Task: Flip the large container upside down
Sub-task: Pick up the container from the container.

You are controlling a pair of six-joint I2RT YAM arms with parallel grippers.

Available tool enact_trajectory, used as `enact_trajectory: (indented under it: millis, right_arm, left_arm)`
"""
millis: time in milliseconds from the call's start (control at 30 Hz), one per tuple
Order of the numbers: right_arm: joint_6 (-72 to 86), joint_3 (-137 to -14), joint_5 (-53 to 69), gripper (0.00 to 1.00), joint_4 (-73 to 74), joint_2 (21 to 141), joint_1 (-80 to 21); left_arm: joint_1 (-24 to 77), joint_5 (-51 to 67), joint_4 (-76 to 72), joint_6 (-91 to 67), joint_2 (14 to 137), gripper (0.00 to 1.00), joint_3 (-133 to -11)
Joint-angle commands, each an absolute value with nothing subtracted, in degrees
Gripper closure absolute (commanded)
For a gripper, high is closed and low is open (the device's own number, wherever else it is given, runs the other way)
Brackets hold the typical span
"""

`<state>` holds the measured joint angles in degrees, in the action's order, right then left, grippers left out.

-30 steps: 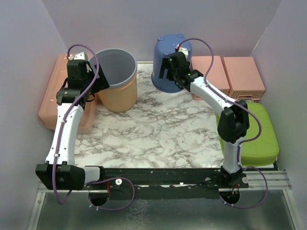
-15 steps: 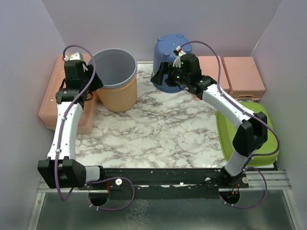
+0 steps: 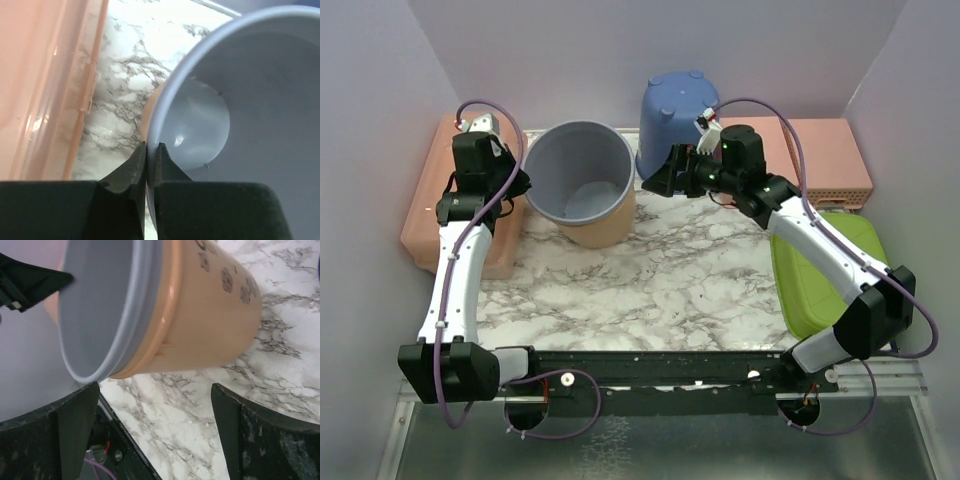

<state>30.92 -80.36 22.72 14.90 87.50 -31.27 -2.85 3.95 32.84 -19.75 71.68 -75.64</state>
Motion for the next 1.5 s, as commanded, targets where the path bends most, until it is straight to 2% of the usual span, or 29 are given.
enact_trajectory:
  millis: [0,200,467,500,667,733,967,1167,1200,1300,1467]
  right_arm:
    - [34.6,-78.0,28.2,0.03,12.1,84.4,-31.2]
    - [37.4,-75.0,31.7,0.04,8.0,80.1,-31.2]
    - [34.7,-78.7,27.8,0.06,16.9,79.9,-31.7]
    - [34.6,-78.7,26.9,0.08,17.6,80.2,-31.6]
    - [36.2,-78.7,28.3,0.36,16.9,81.8,-32.4]
    - [37.1,-78.2,29.9,0.43,14.7,82.2,-33.0]
    - [39.9,-79.3,27.5,0.41,17.0,85.1,-33.2]
    - [40.6,-79.0,26.8,0.45,17.7,86.5,-33.3]
    - [41.3,-78.8,29.0,0.46,16.1,86.7,-33.2]
    - [44.7,-76.8,34.2,0.59,8.4,86.3,-33.3]
    - [46.8,-76.9,33.4,0.62,6.6,86.8,-33.2]
  left_arm:
    - [-3.0,6.8,35.1,-17.6,67.9,1.0,-74.9]
    - [-3.0,12.9,36.0,-16.6,66.0,1.0,-76.0]
    - [-3.0,22.9,37.8,-17.8,67.1,1.0,-79.3]
    - [-3.0,23.0,38.0,-18.0,67.0,1.0,-79.5]
    - [-3.0,25.4,38.9,-18.0,66.1,1.0,-79.6]
    - [-3.0,26.9,39.1,-17.8,66.0,1.0,-79.0]
    - [-3.0,27.1,39.7,-17.1,65.6,1.0,-77.2]
    - [-3.0,26.6,39.6,-17.1,65.4,1.0,-76.4]
    - [-3.1,26.5,39.7,-17.2,65.6,1.0,-76.3]
    - [-3.0,26.6,39.4,-17.3,65.9,1.0,-76.6]
    - [-3.0,27.0,37.9,-18.4,66.6,1.0,-76.4]
